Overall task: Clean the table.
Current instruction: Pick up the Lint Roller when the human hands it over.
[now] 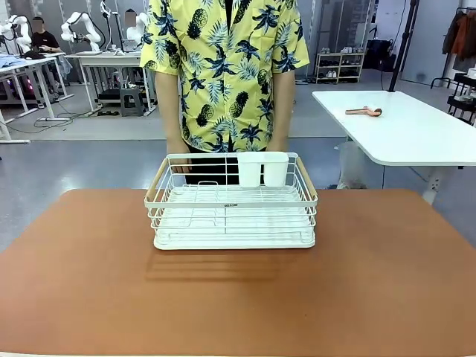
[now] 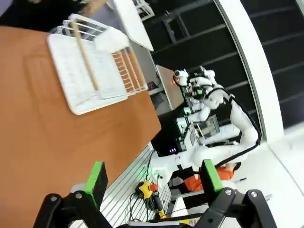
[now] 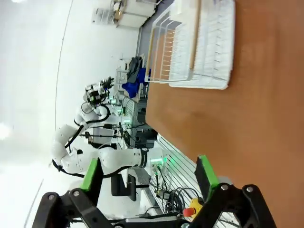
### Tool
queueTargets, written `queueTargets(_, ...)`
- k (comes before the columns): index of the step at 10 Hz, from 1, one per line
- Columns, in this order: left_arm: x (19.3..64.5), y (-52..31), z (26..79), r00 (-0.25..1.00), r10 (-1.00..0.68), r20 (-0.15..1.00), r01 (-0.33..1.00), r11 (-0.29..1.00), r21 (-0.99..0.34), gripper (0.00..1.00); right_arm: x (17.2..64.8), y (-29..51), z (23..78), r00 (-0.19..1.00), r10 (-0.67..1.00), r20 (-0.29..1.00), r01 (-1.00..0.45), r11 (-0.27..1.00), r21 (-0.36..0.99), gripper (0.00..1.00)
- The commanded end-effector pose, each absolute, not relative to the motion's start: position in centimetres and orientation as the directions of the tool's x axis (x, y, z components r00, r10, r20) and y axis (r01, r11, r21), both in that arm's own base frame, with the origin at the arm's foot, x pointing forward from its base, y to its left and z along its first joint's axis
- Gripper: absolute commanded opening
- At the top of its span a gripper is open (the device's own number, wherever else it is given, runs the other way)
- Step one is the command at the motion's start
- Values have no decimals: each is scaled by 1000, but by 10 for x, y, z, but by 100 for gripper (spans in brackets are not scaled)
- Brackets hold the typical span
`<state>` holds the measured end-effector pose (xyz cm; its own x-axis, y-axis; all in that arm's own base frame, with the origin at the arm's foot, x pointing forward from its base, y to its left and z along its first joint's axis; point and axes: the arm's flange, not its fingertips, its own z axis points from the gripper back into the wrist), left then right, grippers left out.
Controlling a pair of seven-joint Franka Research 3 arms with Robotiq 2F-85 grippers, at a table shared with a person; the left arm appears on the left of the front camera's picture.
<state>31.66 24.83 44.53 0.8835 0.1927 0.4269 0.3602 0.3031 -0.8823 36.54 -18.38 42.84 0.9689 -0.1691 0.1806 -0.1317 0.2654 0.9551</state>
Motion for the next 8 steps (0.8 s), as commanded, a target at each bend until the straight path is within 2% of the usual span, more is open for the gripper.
queueTargets(1,326,254,448,906,206,369,305,285,-909,100,375,-180,421,967,-194,163,-109,263,959,100)
queueTargets(3,330,256,446,903,228,365,293,293,-910,100,380,-179,415,969,-199,144,-85,278,957,100)
queueTargets(4,335,242,451,909,156,386,321,328,-889,100,385,-170,417,974,-161,158,-103,308,946,100)
queueTargets(5,324,259,433,905,217,367,293,307,-905,100,374,-184,409,972,-189,137,-82,270,959,100)
queueTargets(8,324,259,433,905,217,367,293,307,-905,100,374,-184,409,972,-189,137,-82,270,959,100)
